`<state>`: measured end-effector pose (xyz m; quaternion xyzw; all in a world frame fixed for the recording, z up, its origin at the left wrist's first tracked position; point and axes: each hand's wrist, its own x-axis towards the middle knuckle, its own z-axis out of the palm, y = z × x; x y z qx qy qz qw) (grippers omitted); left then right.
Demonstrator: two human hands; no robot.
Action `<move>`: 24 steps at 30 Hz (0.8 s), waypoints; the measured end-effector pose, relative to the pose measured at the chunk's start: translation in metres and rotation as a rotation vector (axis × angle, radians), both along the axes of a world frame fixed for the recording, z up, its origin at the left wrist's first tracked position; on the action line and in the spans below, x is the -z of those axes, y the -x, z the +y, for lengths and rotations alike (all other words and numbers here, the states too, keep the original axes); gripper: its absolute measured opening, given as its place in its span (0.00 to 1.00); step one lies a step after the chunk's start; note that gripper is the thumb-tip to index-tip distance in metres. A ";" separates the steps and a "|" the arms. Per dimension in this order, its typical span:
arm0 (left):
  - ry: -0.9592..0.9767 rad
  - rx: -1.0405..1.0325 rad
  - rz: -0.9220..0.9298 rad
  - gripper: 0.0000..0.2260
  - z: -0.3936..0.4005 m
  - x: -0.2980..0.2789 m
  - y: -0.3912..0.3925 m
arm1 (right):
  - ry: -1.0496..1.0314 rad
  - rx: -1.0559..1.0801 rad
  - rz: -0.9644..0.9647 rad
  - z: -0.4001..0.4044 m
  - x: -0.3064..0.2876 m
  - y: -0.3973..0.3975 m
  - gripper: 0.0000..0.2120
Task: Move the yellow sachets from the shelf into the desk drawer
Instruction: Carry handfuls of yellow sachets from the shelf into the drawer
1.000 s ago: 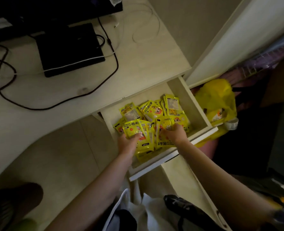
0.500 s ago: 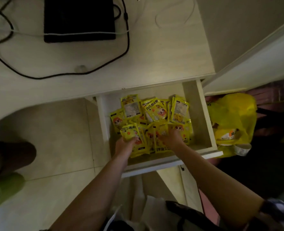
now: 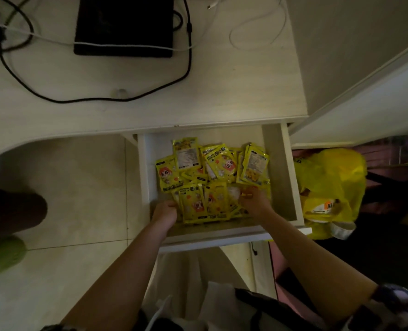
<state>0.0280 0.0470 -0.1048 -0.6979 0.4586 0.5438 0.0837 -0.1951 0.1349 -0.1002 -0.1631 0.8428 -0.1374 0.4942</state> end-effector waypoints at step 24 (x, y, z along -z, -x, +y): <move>0.572 -0.098 -0.061 0.11 0.047 -0.114 -0.139 | 0.232 -0.797 0.145 -0.048 -0.118 -0.131 0.15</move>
